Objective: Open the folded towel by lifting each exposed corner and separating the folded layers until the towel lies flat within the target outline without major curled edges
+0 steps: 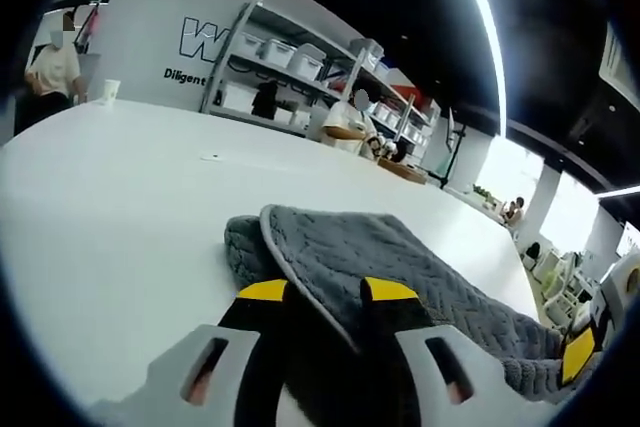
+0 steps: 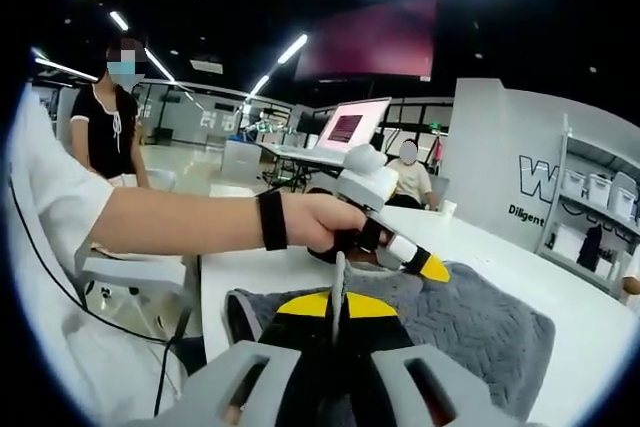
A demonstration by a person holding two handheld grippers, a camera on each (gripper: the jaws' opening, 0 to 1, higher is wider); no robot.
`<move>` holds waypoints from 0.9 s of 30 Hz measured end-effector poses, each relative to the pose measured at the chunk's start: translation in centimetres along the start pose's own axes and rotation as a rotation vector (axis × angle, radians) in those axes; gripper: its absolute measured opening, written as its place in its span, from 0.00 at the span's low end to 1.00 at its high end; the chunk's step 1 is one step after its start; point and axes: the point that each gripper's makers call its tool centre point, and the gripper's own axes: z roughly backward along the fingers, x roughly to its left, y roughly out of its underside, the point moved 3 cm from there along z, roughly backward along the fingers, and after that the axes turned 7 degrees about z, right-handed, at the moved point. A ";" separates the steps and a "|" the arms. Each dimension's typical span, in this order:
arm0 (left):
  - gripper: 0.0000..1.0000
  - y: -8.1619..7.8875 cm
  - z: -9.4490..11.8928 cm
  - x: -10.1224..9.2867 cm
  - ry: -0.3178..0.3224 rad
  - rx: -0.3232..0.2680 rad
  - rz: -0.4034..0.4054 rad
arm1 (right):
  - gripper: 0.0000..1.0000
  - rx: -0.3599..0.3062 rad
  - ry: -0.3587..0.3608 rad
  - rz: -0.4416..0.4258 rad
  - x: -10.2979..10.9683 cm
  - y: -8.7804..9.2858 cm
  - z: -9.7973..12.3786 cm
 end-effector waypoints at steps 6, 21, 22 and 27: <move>0.21 -0.4 -0.1 0.9 -0.018 -0.009 -0.004 | 0.00 0.002 -0.003 0.002 0.2 0.0 -0.1; 0.16 -2.1 -1.4 1.2 0.002 -0.027 0.006 | 0.00 0.001 -0.011 0.004 0.3 0.1 -0.1; 0.17 -2.3 -1.6 1.2 0.001 -0.030 0.003 | 0.00 0.000 -0.010 0.001 0.3 0.2 -0.1; 0.16 -2.7 -2.2 2.1 -0.024 -0.019 0.018 | 0.00 0.000 -0.009 0.005 0.1 0.1 -0.1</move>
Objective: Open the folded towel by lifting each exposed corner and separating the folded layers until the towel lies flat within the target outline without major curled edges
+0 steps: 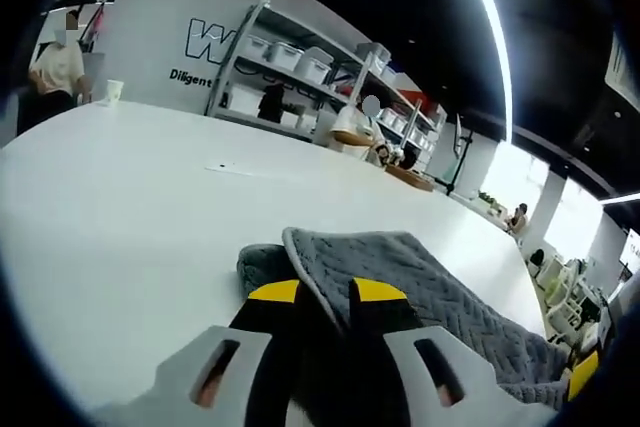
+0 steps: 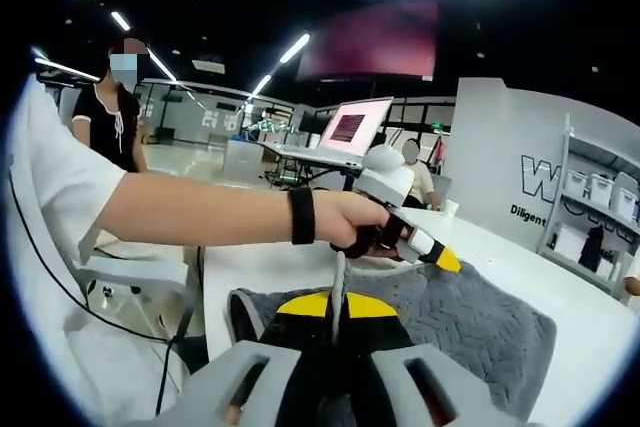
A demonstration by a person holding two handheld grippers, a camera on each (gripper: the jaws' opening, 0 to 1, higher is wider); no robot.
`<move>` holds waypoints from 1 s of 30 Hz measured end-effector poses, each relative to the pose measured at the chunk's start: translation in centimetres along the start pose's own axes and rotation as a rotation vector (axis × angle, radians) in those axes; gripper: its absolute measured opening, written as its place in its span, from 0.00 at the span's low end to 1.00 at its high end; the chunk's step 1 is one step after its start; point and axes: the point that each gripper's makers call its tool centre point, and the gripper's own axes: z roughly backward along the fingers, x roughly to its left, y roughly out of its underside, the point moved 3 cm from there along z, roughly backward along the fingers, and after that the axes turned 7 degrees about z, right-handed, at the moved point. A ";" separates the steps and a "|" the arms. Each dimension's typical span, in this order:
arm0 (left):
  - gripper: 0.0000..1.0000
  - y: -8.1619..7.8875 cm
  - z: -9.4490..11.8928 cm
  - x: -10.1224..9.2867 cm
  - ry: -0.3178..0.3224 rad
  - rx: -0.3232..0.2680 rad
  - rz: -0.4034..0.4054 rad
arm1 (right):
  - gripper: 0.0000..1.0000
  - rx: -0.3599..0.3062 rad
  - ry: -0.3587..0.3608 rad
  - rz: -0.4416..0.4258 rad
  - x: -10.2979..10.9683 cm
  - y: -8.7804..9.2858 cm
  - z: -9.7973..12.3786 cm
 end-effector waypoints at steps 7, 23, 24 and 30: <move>0.15 -0.3 -0.3 0.4 -0.017 0.002 -0.009 | 0.00 -0.002 0.000 -0.003 0.1 0.0 0.0; 0.12 -1.1 -1.6 1.6 -0.047 -0.024 0.008 | 0.00 -0.004 0.004 -0.006 -0.1 0.0 0.4; 0.12 -1.3 -1.7 1.6 -0.046 -0.028 0.003 | 0.00 -0.004 0.004 -0.006 -0.1 0.0 0.4; 0.11 -1.6 -1.8 1.6 -0.054 -0.031 0.007 | 0.00 -0.006 0.004 -0.008 -0.1 0.0 0.5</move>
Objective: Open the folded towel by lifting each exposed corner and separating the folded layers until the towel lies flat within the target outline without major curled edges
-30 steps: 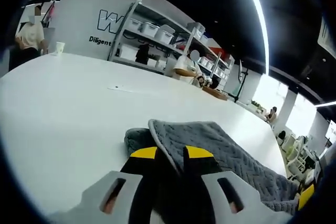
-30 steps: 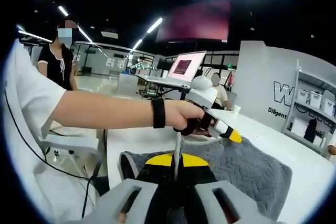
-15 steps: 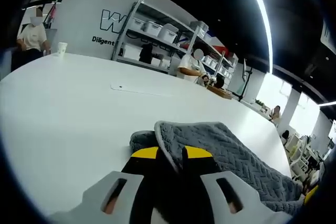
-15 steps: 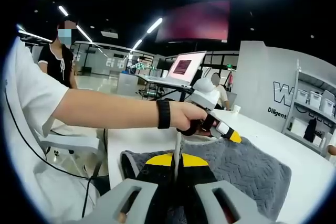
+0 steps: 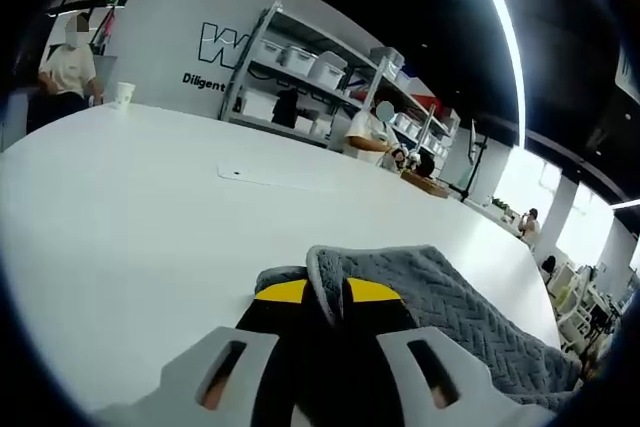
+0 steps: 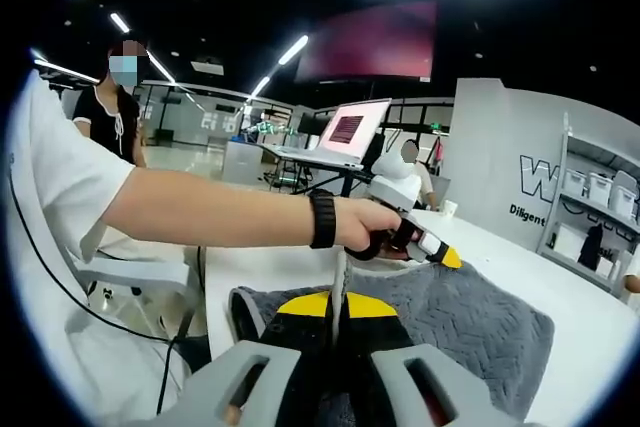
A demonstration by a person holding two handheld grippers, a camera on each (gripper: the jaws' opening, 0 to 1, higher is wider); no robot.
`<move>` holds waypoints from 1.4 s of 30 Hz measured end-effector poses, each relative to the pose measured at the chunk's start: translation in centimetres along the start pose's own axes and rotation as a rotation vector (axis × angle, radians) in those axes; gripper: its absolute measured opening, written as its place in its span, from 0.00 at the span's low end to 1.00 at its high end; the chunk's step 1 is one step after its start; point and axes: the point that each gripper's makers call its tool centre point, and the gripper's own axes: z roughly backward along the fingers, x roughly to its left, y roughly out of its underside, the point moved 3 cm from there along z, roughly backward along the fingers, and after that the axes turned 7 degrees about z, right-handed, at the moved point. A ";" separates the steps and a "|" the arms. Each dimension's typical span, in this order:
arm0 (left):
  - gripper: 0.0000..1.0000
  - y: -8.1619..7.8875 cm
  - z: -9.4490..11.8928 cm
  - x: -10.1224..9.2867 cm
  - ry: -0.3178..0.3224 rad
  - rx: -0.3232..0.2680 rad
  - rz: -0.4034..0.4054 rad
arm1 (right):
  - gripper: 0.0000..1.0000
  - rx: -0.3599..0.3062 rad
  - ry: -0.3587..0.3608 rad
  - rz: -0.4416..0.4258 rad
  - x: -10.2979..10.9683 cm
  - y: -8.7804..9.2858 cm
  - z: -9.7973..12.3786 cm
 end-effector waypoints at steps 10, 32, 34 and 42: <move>0.11 0.3 -1.0 -0.2 -0.021 0.023 -0.009 | 0.00 -0.003 0.001 -0.002 0.1 0.0 0.2; 0.01 0.8 -0.5 -0.9 -0.032 0.006 0.024 | 0.00 -0.007 0.012 -0.004 0.1 0.1 0.5; 0.01 0.4 -0.3 -1.0 -0.025 -0.021 0.067 | 0.00 -0.011 0.016 -0.004 0.1 0.1 0.6; 0.00 0.2 0.1 -1.0 -0.023 -0.044 0.103 | 0.00 -0.036 0.031 -0.006 -0.1 -0.5 0.9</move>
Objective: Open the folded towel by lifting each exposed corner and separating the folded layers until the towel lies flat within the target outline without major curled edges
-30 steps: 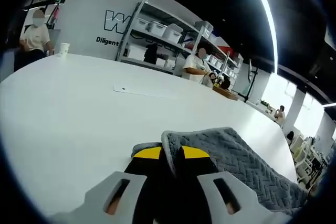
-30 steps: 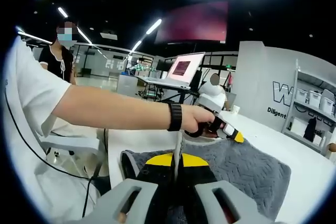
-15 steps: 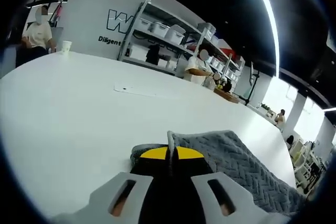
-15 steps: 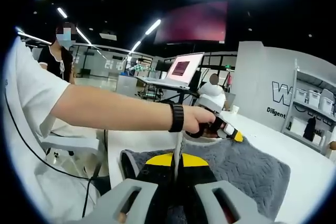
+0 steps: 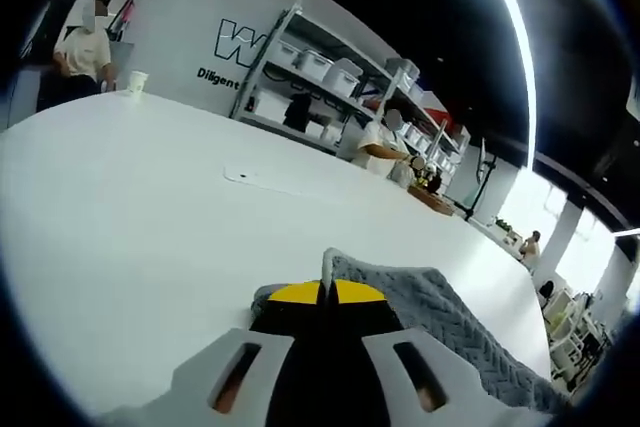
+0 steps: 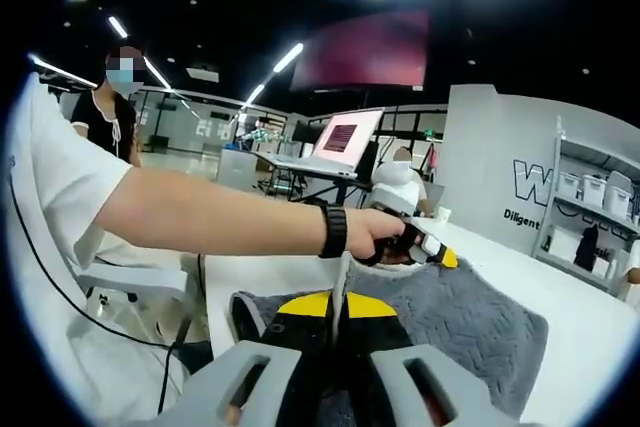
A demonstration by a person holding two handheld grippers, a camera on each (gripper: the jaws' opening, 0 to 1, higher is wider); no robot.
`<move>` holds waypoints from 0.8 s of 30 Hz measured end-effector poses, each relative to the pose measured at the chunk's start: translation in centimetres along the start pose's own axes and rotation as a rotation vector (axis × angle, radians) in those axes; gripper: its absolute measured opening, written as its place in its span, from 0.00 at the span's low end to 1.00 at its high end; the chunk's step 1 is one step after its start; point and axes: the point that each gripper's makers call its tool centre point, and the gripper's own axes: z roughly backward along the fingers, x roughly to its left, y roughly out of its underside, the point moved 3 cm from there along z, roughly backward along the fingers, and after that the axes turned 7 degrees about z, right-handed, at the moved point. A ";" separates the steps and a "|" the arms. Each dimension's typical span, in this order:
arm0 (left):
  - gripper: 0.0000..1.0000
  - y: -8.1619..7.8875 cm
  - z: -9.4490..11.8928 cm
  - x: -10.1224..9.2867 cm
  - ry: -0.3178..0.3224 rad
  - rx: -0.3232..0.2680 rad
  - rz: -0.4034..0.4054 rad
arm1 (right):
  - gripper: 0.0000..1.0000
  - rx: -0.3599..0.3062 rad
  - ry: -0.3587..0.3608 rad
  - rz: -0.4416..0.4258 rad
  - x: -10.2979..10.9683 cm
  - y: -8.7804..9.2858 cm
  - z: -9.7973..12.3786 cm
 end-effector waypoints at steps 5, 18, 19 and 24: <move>0.00 0.1 0.0 -0.3 0.011 -0.007 0.033 | 0.00 -0.030 0.005 0.006 0.1 -0.6 0.2; 0.00 0.0 0.5 -1.0 0.044 -0.016 0.114 | 0.00 -0.037 0.029 0.020 -0.1 -0.9 0.9; 0.00 0.0 0.6 -1.1 0.046 -0.016 0.118 | 0.00 -0.038 0.030 0.020 -0.1 -0.9 0.9; 0.00 -0.1 0.9 -1.3 0.063 -0.019 0.171 | 0.00 -0.042 0.044 0.015 -0.4 -1.0 1.3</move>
